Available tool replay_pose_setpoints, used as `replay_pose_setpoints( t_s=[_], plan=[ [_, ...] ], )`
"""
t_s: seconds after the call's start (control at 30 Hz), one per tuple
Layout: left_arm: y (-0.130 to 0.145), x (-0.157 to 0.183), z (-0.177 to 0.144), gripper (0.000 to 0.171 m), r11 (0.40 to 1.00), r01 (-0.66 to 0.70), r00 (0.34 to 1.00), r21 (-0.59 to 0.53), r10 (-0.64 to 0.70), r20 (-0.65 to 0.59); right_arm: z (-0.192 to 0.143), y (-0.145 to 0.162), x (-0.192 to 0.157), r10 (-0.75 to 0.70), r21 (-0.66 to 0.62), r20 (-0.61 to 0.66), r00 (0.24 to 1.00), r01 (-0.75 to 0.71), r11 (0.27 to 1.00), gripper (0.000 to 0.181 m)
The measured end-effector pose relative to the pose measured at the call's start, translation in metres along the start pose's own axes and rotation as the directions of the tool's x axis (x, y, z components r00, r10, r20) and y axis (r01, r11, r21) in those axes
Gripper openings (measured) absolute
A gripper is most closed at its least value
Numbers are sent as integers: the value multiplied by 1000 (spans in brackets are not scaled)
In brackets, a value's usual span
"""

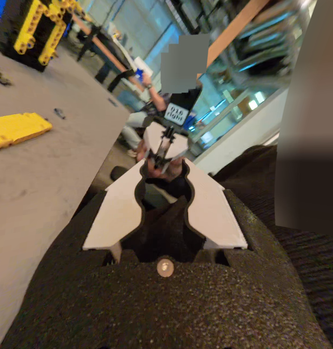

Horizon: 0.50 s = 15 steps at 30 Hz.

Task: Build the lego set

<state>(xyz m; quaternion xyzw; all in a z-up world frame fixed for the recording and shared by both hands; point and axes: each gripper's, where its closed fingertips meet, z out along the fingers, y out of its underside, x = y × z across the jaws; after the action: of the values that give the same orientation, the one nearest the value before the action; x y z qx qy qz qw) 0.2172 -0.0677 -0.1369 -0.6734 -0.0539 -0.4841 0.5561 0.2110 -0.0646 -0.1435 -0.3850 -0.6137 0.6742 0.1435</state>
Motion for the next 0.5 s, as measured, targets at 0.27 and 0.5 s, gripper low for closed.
replay_pose_setpoints(
  t_s=[0.27, 0.5],
  plan=[
    [-25, -21, -2, 6, 998, 62, 998, -8, -62, 5, 6, -18, 23, -171, -7, -49, 984, 171, 985, 7],
    [-34, -33, -2, 4, 998, 60, 997, -10, -59, 45, 9, -20, 38, -170, -53, -44, 984, 168, 984, 6]
  ],
)
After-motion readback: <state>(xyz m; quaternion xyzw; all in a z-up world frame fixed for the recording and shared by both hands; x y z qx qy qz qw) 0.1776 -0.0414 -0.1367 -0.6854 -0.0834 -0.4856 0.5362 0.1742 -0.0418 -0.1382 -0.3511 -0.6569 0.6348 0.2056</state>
